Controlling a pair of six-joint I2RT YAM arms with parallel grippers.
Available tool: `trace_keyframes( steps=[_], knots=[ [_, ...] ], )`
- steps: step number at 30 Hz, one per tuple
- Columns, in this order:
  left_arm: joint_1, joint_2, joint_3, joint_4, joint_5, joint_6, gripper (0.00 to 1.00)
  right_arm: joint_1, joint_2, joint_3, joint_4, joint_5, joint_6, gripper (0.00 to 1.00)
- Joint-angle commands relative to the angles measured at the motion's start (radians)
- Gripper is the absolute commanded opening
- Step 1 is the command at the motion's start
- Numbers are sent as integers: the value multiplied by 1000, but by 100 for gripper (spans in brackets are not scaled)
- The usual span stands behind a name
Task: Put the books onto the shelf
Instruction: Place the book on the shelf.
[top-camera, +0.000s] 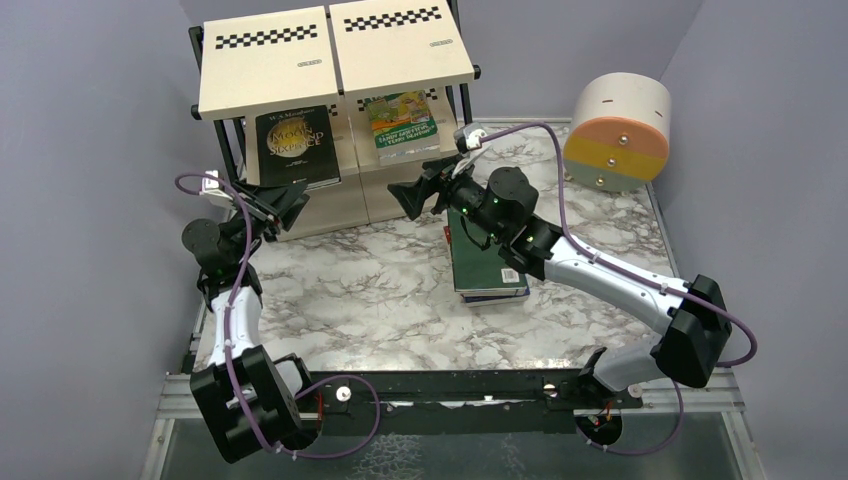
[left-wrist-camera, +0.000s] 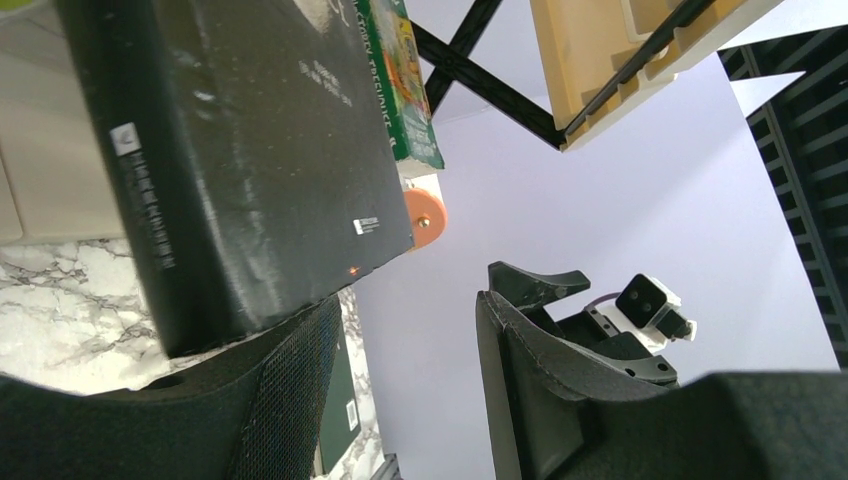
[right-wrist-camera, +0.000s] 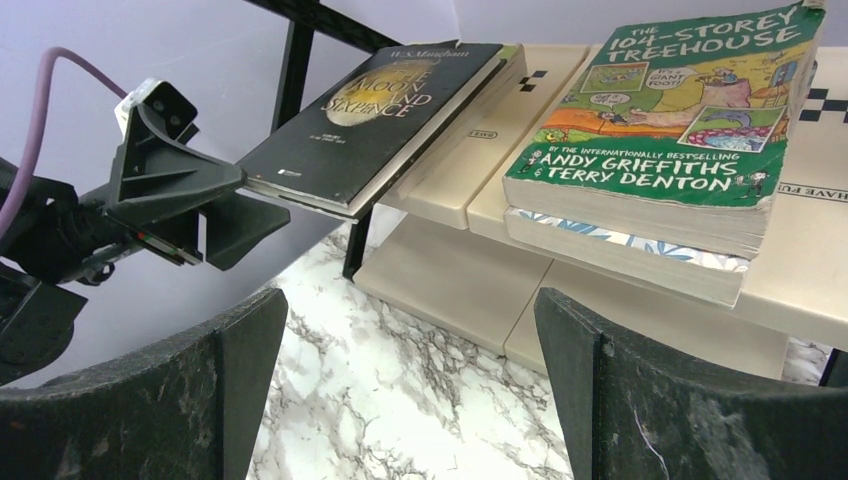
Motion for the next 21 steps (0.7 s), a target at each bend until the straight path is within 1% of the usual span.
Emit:
trace_keyframes(
  steps=[1,21],
  knots=[
    [-10,-25,40,11,27,1,45,-9,-16,-14,1,25,-8,93],
    [-11,17,89,13,16,11,45,-17,-20,-16,-1,21,-6,93]
  ],
)
